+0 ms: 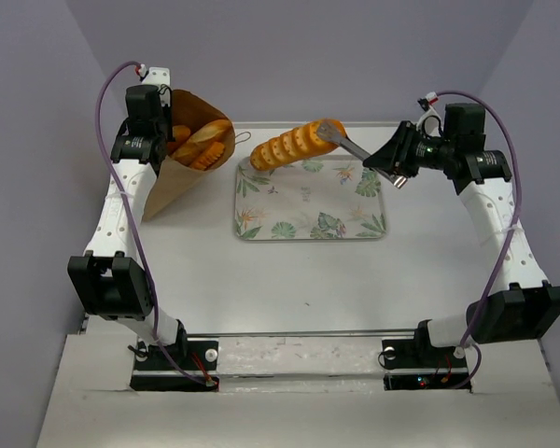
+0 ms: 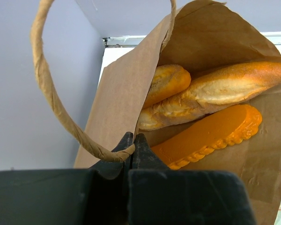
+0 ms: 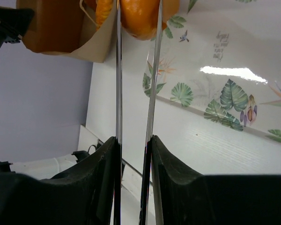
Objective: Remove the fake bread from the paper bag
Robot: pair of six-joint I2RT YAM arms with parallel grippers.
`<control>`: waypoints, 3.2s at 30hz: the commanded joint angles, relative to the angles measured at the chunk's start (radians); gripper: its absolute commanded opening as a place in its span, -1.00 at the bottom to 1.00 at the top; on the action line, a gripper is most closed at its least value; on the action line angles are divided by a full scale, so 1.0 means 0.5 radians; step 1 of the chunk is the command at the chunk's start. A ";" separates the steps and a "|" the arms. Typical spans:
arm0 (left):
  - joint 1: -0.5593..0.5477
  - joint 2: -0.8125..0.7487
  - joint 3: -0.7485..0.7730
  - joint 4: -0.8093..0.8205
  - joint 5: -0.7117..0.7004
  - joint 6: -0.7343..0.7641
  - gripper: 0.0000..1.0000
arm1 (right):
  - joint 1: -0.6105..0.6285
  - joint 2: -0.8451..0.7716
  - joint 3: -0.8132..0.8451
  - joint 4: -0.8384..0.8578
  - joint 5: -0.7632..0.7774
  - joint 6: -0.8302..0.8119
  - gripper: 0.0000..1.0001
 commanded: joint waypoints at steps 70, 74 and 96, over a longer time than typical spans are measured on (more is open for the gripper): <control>-0.011 -0.284 -0.216 -0.024 0.574 0.346 -1.00 | 0.471 0.303 0.353 0.367 0.488 -0.678 -0.07; -0.020 -0.370 -0.298 -0.058 0.617 0.511 -1.00 | 0.670 0.405 0.429 0.471 0.488 -0.883 -0.07; -0.035 -0.548 -0.541 -0.190 0.730 0.573 -1.00 | 1.392 0.843 0.543 0.318 0.936 -1.620 -0.06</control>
